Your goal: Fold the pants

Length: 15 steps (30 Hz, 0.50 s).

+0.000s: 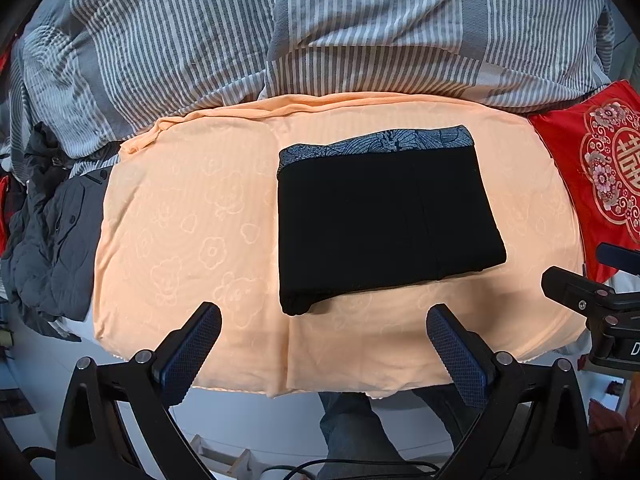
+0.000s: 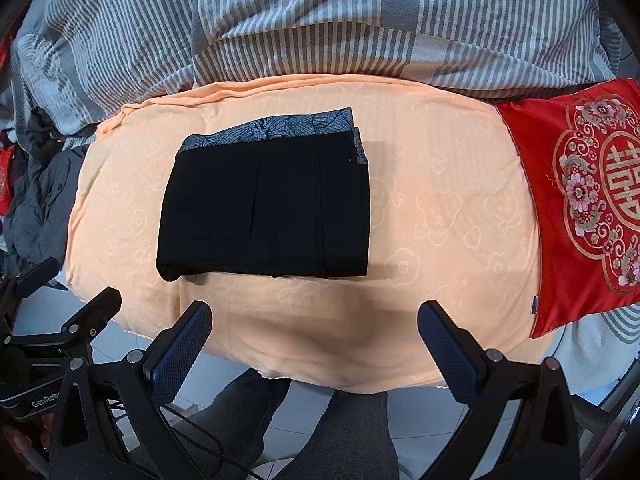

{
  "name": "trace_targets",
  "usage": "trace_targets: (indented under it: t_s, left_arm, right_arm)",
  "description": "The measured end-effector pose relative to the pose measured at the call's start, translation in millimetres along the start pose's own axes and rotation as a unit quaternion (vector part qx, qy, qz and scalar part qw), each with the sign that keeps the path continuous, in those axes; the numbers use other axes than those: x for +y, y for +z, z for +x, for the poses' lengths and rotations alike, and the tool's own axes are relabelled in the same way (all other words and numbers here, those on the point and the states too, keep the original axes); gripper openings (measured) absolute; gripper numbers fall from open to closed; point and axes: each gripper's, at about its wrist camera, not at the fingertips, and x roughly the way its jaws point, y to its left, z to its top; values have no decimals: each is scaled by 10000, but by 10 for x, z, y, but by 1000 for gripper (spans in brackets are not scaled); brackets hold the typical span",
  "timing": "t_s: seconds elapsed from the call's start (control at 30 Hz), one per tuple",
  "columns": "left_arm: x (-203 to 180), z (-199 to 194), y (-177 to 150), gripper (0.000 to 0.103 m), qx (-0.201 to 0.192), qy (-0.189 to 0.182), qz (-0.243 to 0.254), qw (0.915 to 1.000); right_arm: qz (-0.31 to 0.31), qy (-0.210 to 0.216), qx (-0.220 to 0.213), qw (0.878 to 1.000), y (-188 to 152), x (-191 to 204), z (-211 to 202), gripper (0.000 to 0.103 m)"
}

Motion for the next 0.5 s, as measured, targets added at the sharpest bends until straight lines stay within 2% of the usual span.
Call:
trace_targets:
  t_s: [0.5]
  left_arm:
    - [2,13,18,103,12,4,13,10000]
  right_arm:
    - [4,-26,-13,10000,48,-27,8,103]
